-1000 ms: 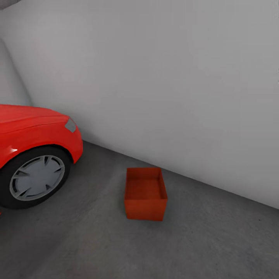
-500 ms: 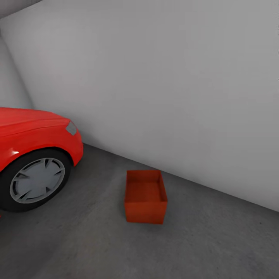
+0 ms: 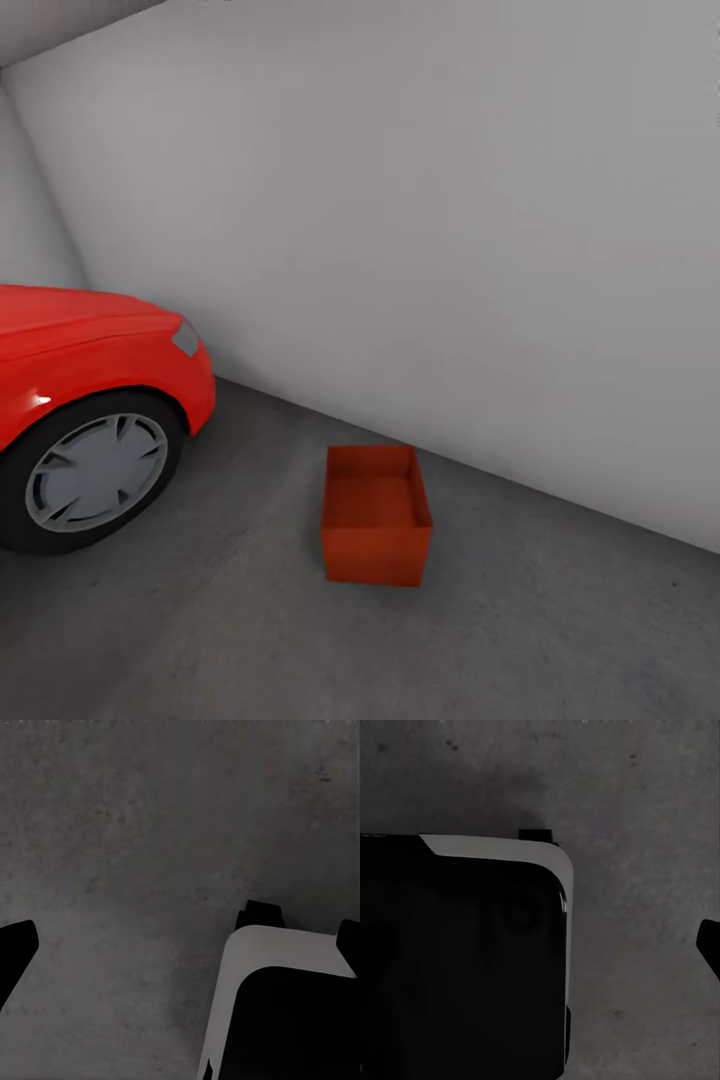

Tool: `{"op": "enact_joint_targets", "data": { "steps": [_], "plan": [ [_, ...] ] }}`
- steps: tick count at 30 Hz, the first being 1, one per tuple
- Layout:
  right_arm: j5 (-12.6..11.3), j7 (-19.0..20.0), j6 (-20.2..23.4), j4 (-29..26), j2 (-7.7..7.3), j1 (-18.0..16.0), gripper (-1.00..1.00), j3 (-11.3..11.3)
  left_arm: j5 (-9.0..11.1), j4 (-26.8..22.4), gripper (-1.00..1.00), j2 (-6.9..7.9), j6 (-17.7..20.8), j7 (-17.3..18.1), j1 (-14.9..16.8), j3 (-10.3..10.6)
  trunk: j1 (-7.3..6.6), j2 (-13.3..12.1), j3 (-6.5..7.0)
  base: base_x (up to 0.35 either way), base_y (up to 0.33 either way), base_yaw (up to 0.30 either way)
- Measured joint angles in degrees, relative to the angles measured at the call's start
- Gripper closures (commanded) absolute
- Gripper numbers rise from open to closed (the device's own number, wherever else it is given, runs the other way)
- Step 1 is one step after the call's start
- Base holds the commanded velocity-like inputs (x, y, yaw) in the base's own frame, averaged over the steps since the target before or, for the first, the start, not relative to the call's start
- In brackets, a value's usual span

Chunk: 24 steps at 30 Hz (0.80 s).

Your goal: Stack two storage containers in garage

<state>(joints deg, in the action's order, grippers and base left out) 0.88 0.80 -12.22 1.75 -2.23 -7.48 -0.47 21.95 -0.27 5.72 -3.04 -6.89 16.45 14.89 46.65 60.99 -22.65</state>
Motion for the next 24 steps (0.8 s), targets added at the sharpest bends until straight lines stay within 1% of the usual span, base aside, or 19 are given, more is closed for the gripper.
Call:
{"op": "enact_joint_targets", "data": {
  "steps": [24],
  "plan": [
    [0.00, 0.00, 0.01, 0.00, 0.03, 0.00, -1.00, 0.00, 0.00, 0.00, -1.00, 0.00, 0.00, 0.00, -0.02, 0.00, 0.00, 0.00, 2.22, 0.000, 0.000, 0.000]
  ]
}}
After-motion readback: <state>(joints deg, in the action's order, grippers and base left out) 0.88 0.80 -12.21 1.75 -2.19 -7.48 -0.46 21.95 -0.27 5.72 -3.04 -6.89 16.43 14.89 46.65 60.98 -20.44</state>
